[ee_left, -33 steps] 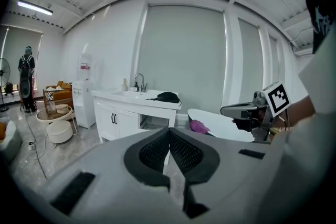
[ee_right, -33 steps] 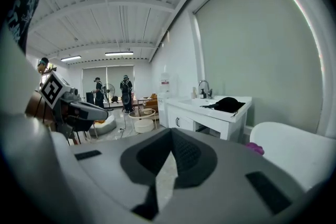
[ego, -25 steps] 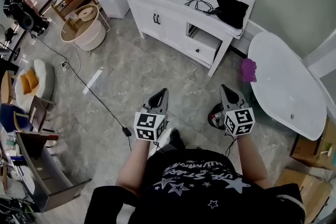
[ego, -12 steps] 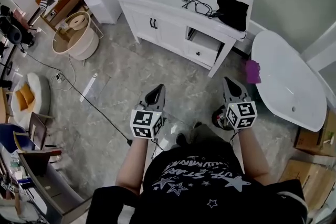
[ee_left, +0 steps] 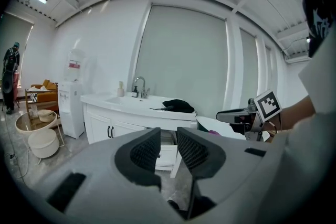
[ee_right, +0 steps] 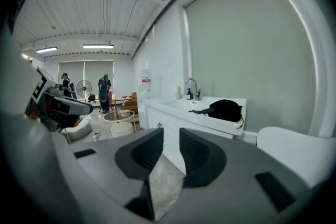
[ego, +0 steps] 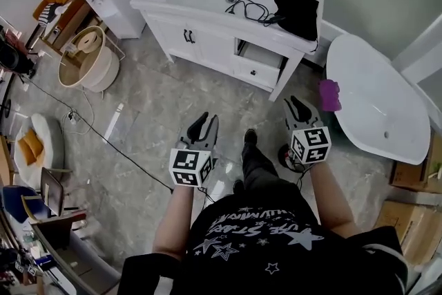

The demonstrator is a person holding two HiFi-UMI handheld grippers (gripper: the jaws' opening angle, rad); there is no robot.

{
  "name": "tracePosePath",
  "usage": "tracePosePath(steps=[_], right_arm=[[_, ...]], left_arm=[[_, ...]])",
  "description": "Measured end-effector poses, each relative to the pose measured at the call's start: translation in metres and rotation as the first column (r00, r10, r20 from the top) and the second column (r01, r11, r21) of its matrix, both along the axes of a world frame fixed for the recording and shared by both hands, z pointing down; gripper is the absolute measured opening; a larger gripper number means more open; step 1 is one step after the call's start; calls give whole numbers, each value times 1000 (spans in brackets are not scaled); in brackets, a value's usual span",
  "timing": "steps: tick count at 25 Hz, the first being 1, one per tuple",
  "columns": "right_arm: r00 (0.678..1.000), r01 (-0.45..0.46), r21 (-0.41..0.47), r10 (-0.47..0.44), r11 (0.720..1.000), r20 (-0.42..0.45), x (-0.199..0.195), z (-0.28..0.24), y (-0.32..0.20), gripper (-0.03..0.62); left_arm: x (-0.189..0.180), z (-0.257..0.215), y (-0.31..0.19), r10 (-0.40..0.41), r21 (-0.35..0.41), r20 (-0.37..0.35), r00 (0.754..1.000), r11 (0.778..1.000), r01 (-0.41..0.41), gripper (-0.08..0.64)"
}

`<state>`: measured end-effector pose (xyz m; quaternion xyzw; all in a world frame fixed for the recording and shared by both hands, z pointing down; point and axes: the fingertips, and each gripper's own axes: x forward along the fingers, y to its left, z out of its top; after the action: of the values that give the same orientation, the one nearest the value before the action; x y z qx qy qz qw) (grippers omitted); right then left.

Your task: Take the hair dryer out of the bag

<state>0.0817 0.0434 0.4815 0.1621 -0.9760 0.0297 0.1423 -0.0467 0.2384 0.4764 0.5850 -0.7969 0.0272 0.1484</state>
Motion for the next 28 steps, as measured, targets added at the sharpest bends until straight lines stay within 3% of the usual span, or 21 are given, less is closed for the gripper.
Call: tracePosePath(steps=[5, 11, 21, 28], right_arm=[[1000, -27, -15, 27, 1000, -9, -22, 8, -40, 105], [995, -96, -36, 95, 995, -19, -41, 16, -109, 161], [971, -238, -70, 235, 969, -49, -54, 21, -206, 221], [938, -338, -56, 331, 939, -104, -54, 33, -270, 230]], left_arm=[[-20, 6, -40, 36, -23, 7, 999, 999, -36, 155], [-51, 14, -104, 75, -53, -11, 997, 996, -75, 246], [-82, 9, -200, 171, -97, -27, 985, 980, -172, 306], [-97, 0, -263, 212, -107, 3, 977, 972, -211, 324]])
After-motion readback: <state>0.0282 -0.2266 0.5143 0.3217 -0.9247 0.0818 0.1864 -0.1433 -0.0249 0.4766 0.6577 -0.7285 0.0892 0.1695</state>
